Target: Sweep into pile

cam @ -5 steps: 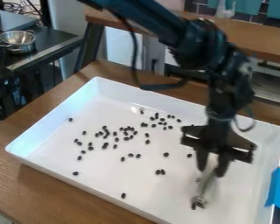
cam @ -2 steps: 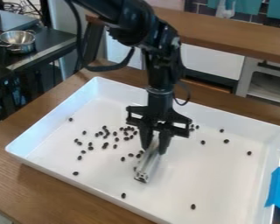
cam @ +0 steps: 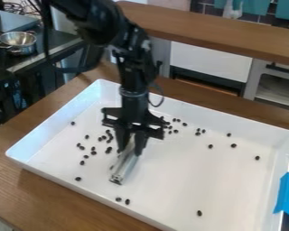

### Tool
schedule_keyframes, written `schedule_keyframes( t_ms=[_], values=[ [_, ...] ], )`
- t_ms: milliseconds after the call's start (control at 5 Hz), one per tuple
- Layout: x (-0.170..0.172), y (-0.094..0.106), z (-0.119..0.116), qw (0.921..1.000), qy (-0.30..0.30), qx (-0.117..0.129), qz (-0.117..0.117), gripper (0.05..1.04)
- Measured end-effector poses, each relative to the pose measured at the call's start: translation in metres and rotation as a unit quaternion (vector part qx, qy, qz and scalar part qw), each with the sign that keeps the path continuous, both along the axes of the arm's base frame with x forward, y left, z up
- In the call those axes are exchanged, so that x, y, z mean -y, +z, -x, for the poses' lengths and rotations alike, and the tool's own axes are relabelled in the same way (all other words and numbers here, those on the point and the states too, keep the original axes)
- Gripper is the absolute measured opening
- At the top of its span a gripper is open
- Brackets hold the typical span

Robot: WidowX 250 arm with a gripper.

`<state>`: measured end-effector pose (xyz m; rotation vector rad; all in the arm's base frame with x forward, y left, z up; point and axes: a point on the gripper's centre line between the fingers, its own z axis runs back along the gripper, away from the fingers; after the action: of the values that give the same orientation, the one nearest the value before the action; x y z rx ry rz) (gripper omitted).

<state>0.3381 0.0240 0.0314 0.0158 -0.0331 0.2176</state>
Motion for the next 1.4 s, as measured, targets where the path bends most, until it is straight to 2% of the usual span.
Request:
schedule_keyframes(
  t_ms=[200, 400, 600, 800, 1200, 1400],
  values=[
    [-0.002, 0.014, 0.002, 0.9999, -0.004, 0.012, 0.012, 0.339],
    [0.013, 0.046, 0.004, 0.9988, 0.0, 0.021, 0.044, 0.339],
    [0.045, 0.07, -0.005, 0.9973, -0.013, 0.026, 0.068, 0.339],
    [0.093, 0.086, -0.022, 0.9954, -0.035, 0.043, 0.079, 0.339],
    [0.157, 0.054, -0.037, 0.9948, -0.08, 0.033, 0.053, 0.339],
    [0.177, 0.031, -0.044, 0.9957, -0.079, 0.028, 0.039, 0.339]
  ],
)
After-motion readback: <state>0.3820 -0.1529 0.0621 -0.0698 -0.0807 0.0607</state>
